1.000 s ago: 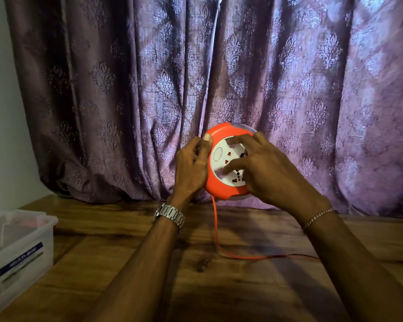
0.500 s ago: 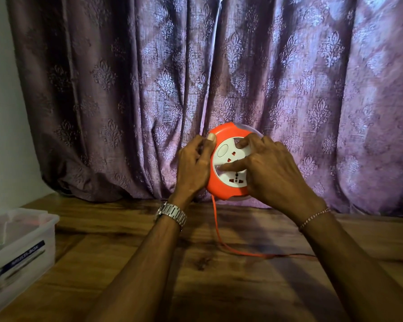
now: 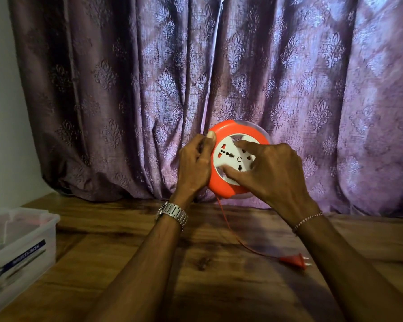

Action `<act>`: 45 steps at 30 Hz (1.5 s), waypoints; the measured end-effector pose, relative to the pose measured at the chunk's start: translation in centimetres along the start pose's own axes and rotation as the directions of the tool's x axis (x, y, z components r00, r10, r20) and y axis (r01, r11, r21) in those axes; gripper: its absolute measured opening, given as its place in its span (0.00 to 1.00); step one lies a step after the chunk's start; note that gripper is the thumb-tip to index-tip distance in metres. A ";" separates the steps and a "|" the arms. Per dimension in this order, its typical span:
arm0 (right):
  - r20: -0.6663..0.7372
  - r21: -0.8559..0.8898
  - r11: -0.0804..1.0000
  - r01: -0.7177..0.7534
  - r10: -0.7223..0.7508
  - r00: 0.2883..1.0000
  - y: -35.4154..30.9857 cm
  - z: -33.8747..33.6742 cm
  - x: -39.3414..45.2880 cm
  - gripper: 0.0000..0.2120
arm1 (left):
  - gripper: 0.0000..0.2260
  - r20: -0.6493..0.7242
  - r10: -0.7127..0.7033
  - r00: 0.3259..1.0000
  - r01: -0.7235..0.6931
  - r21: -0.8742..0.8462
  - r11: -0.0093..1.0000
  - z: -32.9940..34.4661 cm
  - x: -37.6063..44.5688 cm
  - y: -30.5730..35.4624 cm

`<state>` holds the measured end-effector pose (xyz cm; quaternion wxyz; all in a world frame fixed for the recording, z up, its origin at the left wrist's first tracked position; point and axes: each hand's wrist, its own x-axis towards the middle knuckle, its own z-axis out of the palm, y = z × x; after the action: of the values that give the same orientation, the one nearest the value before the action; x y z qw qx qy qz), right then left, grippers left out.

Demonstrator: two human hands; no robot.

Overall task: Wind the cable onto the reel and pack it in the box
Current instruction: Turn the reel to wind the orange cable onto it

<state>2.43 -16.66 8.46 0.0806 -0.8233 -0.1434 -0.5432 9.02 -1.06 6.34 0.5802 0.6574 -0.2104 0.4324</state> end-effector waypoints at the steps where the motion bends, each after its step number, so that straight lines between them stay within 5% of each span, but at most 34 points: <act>1: 0.004 -0.003 1.000 0.014 -0.014 1.000 0.1 0.0 0.1 0.33 | 0.19 -0.006 -0.003 1.000 0.003 -0.002 1.000 0.0 0.0 0.0; 5: -0.036 -0.021 0.986 0.165 -0.165 0.986 0.7 -0.1 0.4 0.25 | 0.19 -0.030 -0.010 0.999 0.011 0.010 1.000 -0.1 0.3 -0.3; 8: 0.024 0.074 0.941 0.331 -0.333 0.943 1.2 -0.5 0.9 0.09 | 0.19 -0.025 -0.016 1.000 0.016 0.001 1.000 -0.2 0.4 -0.4; 15: 0.334 0.052 0.929 0.366 -0.361 0.871 0.9 -1.5 0.9 0.25 | 0.19 -0.011 0.005 1.000 -0.005 0.010 1.000 -0.1 0.2 -0.5; 24: 0.294 -0.141 0.938 0.317 -0.266 0.918 0.7 -1.4 0.5 0.25 | 0.19 -0.002 0.009 1.000 -0.009 0.042 0.999 0.0 0.1 -0.7; 35: 0.095 -0.089 0.992 0.086 -0.078 0.992 1.1 -0.1 0.3 0.31 | 0.19 -0.009 -0.009 1.000 0.009 0.003 1.000 0.1 0.1 -0.5; 41: 0.051 -0.105 0.979 0.177 -0.173 0.984 1.2 -0.1 0.5 0.29 | 0.19 -0.001 -0.022 1.000 0.022 -0.016 1.000 0.1 0.0 -0.6; 45: 0.055 0.016 0.952 0.306 -0.307 0.950 1.3 -0.5 0.9 0.16 | 0.19 -0.006 -0.019 1.000 0.019 -0.018 1.000 0.0 0.1 -0.7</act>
<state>2.72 -17.94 9.50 -0.0058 -0.8060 -0.2736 -0.5248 9.63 -0.86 6.05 0.5907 0.6529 -0.2061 0.4269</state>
